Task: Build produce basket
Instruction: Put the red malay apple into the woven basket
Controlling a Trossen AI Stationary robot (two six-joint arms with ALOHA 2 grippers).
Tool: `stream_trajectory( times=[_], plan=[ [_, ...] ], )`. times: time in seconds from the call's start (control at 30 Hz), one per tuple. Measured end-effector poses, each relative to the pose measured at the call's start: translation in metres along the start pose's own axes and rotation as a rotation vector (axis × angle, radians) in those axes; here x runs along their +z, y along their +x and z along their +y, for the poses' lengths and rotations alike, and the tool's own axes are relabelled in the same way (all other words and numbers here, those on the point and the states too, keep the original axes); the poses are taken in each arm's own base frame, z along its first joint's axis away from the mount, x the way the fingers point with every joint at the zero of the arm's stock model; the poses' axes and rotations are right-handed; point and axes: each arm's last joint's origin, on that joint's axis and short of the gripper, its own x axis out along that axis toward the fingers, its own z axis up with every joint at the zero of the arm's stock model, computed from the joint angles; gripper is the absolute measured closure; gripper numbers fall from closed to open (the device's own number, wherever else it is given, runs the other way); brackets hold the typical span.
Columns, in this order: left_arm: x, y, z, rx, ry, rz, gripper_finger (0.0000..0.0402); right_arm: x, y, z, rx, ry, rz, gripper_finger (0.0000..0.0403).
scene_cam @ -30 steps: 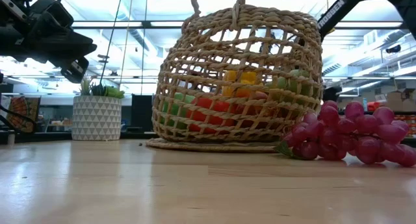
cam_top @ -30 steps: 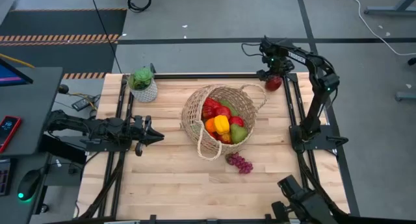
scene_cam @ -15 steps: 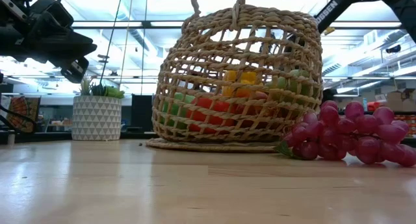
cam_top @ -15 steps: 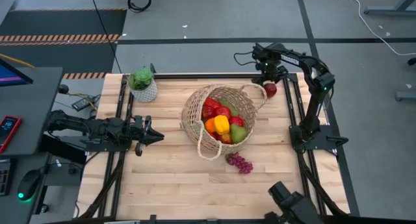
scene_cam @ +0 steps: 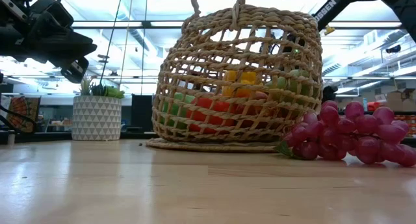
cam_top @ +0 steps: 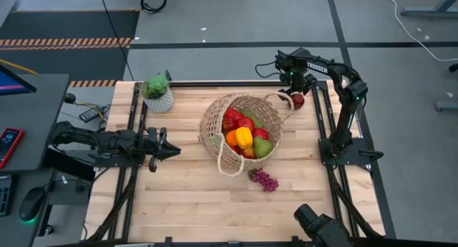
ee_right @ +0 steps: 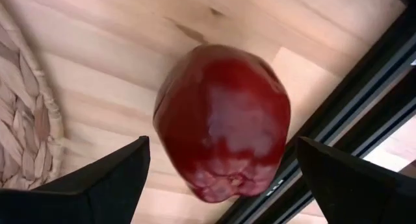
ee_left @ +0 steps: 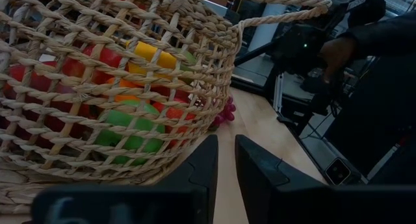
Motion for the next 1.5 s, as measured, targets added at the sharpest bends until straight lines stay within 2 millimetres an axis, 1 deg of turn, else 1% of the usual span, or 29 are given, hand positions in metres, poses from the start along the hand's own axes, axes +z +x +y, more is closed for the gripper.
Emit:
stream_trajectory(
  times=[0.1, 0.17, 0.33, 0.5, 0.73, 0.97, 1.07, 1.13, 1.27, 1.33, 1.4, 1.5],
  plan=[
    [0.000, 0.000, 0.000, 0.000, 0.000, 0.000, 0.0341, 0.000, 0.001, 0.000, 0.011, 0.000, 0.002, 0.0006],
    [0.000, 0.000, 0.000, 0.000, 0.000, 0.000, 0.0339, -0.001, 0.005, 0.000, 0.031, 0.004, 0.016, 0.0004],
    [0.000, 0.000, 0.000, 0.000, 0.000, 0.000, 0.0341, -0.006, 0.025, -0.002, 0.044, 0.019, 0.060, 0.0004],
    [0.000, 0.000, 0.000, 0.000, 0.000, 0.000, 0.0345, -0.004, 0.040, -0.001, 0.037, 0.008, 0.017, 0.0004],
    [0.000, 0.000, 0.000, 0.000, 0.000, 0.000, 0.0342, 0.004, 0.042, 0.001, 0.064, 0.011, -0.069, 0.0012],
    [0.000, 0.000, 0.000, 0.000, 0.000, 0.000, 0.0343, 0.007, 0.041, 0.002, 0.069, -0.001, -0.102, 0.0045],
    [0.000, 0.000, 0.000, 0.000, 0.000, 0.000, 0.0346, 0.007, 0.041, 0.003, 0.076, -0.017, -0.104, 0.0049],
    [0.000, 0.000, 0.000, 0.000, 0.000, 0.000, 0.0345, 0.006, 0.041, 0.005, 0.116, -0.021, -0.099, 0.0049],
    [0.000, 0.000, 0.000, 0.000, 0.000, 0.000, 0.0340, 0.003, 0.035, 0.009, 0.203, -0.047, -0.050, 0.0049],
    [0.000, 0.000, 0.000, 0.000, 0.000, 0.000, 0.0339, 0.000, 0.026, 0.010, 0.208, -0.059, -0.055, 0.0049],
    [0.000, 0.000, 0.000, 0.000, 0.000, 0.000, 0.0339, -0.006, 0.010, 0.010, 0.203, -0.059, -0.109, 0.0049],
    [0.000, 0.000, 0.000, 0.000, 0.000, 0.000, 0.0341, -0.018, -0.021, 0.010, 0.216, -0.037, -0.241, 0.0049]
  ],
)
